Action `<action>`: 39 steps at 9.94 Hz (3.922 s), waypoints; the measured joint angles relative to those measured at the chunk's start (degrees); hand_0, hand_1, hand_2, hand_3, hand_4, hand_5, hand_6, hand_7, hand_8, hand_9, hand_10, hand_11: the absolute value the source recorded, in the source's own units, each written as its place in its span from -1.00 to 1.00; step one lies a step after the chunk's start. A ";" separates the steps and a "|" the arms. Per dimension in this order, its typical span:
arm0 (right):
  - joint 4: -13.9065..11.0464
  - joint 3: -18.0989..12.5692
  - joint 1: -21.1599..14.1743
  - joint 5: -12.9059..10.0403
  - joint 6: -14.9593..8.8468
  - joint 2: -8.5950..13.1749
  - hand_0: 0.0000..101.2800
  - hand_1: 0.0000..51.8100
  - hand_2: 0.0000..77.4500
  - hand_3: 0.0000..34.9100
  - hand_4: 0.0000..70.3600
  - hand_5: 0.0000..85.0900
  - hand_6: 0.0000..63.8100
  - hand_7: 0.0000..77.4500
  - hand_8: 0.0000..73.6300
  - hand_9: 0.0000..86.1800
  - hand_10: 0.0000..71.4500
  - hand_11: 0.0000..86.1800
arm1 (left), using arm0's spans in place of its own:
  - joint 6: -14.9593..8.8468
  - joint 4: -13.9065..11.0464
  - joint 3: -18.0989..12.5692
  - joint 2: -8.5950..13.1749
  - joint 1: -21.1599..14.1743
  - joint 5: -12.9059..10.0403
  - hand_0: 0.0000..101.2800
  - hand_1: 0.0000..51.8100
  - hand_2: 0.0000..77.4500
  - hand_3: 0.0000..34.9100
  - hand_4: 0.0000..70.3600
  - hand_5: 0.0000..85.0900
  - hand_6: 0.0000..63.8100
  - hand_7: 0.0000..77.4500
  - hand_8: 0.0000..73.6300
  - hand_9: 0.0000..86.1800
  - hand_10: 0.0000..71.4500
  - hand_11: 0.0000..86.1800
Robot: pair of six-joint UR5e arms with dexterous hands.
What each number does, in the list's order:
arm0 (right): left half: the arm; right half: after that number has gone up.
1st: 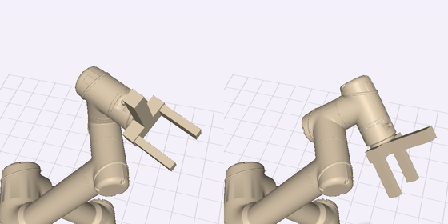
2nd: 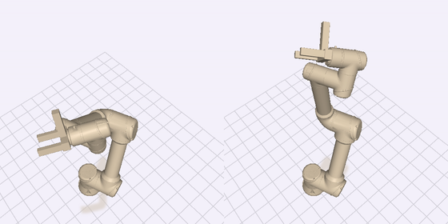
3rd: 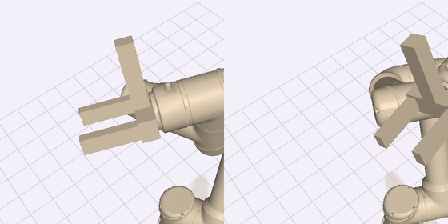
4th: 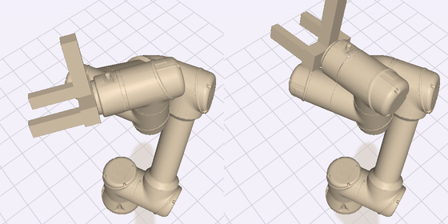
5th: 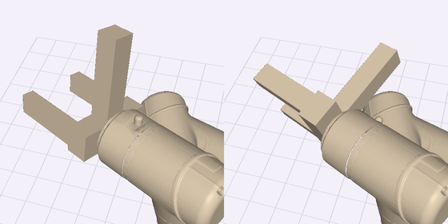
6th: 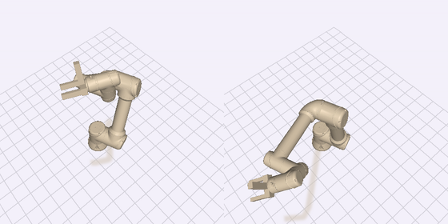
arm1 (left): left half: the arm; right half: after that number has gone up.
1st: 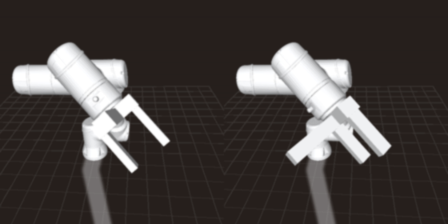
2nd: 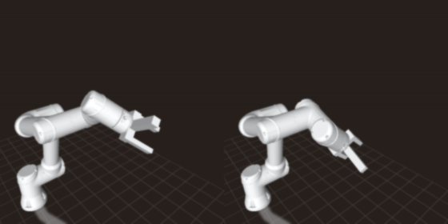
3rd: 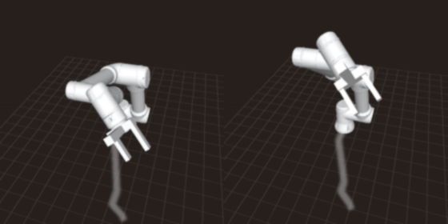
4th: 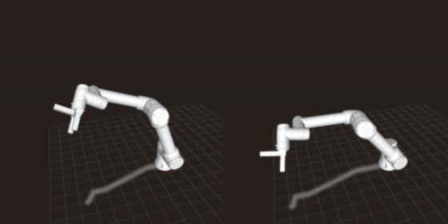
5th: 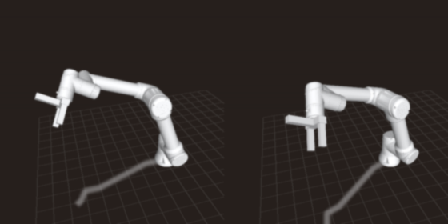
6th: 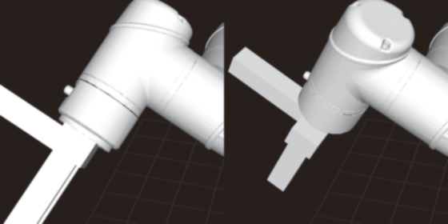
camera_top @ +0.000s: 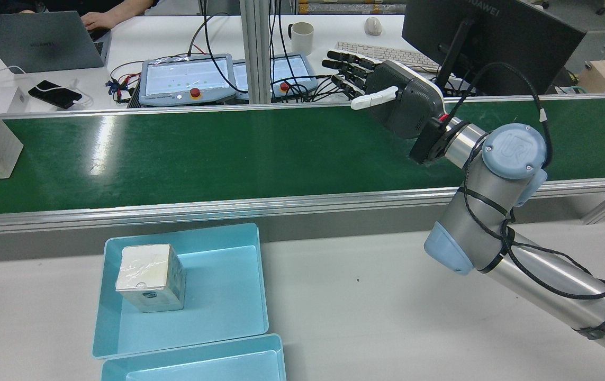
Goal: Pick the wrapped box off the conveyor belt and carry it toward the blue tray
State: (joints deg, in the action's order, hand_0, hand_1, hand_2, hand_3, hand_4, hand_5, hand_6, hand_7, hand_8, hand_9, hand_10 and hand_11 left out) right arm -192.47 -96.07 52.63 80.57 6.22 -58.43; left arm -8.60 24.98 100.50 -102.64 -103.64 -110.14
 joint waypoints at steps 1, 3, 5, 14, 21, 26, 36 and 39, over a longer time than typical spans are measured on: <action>0.00 0.06 -0.05 0.02 -0.06 0.34 0.02 -0.37 -0.79 -0.91 -0.41 -0.63 -0.76 -0.48 -1.00 -0.95 -0.89 -0.85 | 0.00 0.00 0.00 0.00 0.00 0.00 -1.00 -1.00 -0.97 -1.00 -1.00 -0.97 -1.00 -0.99 -0.99 -0.99 -0.98 -0.99; -0.06 0.31 -0.84 -0.03 -0.13 0.91 0.02 -0.37 -0.76 -0.92 -0.36 -0.60 -0.71 -0.44 -1.00 -0.92 -0.92 -0.89 | 0.00 0.00 0.00 0.00 0.00 0.00 -1.00 -1.00 -0.97 -1.00 -1.00 -0.97 -1.00 -0.99 -0.99 -0.99 -0.98 -1.00; -0.93 -0.12 -1.43 -0.22 -0.15 1.11 0.02 -0.37 -0.85 -0.91 -0.44 -0.62 -0.73 -0.42 -1.00 -0.92 -0.92 -0.91 | 0.00 0.00 0.00 0.00 0.00 0.00 -1.00 -1.00 -0.97 -1.00 -1.00 -0.97 -1.00 -0.99 -0.97 -0.99 -1.00 -0.99; -2.26 0.78 -2.07 -0.80 -1.58 3.20 0.03 -0.28 -0.70 -0.91 -0.43 -0.56 -0.71 -0.38 -0.99 -0.91 -1.00 -0.96 | 0.00 0.00 0.00 0.00 0.00 0.00 -1.00 -1.00 -0.99 -1.00 -1.00 -0.97 -1.00 -0.99 -0.99 -0.99 -0.98 -1.00; -4.80 0.29 -0.74 -0.89 -3.58 3.29 0.10 -0.12 -0.63 -0.89 -0.46 -0.51 -0.78 -0.42 -0.99 -0.92 -1.00 -0.96 | 0.00 0.00 0.00 0.00 0.00 0.00 -1.00 -1.00 -0.97 -1.00 -1.00 -0.97 -1.00 -0.99 -0.99 -0.99 -0.98 -1.00; -4.69 1.17 -1.86 -1.31 -3.54 4.01 0.09 -0.16 -0.63 -0.88 -0.46 -0.53 -0.76 -0.44 -0.99 -0.92 -0.94 -0.89 | 0.00 0.00 0.00 0.00 0.00 0.00 -1.00 -1.00 -0.99 -1.00 -1.00 -0.97 -1.00 -0.99 -0.99 -0.99 -0.98 -1.00; -4.73 0.66 -3.02 -2.62 -3.23 4.33 0.01 -0.43 -0.94 -0.88 -0.52 -0.58 -0.80 -0.46 -0.99 -0.92 -1.00 -0.96 | 0.00 0.00 0.00 0.00 0.00 0.00 -1.00 -1.00 -0.97 -1.00 -1.00 -0.97 -1.00 -0.99 -0.99 -0.99 -0.98 -1.00; -4.83 -0.28 -2.98 -2.54 -3.29 4.00 0.01 -0.31 -0.79 -0.89 -0.64 -0.59 -0.85 -0.49 -0.99 -0.95 -1.00 -0.96 | 0.00 0.00 0.00 0.00 0.00 0.00 -1.00 -1.00 -0.97 -1.00 -1.00 -0.97 -1.00 -0.99 -0.99 -0.99 -0.98 -1.00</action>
State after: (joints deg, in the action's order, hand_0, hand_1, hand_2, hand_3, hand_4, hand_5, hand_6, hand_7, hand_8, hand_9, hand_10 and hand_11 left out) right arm -197.30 -96.36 49.65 78.03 2.93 -54.43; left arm -8.60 24.98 100.51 -102.64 -103.64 -110.14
